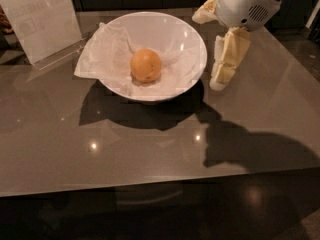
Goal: Pick orange from white bowl
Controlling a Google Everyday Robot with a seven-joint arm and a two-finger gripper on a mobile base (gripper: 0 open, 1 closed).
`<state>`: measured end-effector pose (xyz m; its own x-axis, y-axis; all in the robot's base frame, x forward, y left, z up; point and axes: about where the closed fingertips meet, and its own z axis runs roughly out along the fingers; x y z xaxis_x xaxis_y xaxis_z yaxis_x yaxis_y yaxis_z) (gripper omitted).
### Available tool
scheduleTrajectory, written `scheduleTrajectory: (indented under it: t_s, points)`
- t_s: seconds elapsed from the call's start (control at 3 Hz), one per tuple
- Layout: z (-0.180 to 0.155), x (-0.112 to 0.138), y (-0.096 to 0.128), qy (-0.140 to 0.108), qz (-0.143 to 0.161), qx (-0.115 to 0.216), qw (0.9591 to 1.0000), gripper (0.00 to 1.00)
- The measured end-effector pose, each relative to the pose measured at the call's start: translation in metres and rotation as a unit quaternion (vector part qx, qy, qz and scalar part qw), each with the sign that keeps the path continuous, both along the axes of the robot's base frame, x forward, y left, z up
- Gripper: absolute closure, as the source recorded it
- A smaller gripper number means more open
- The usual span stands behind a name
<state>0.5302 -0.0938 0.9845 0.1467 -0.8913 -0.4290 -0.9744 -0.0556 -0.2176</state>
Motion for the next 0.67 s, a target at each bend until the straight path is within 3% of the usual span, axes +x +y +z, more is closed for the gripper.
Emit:
scheduleTrajectory:
  t_s: [0.67]
  points:
    - [-0.018, 0.058, 0.025, 0.012, 0.051, 0.033, 0.9981, 0.0]
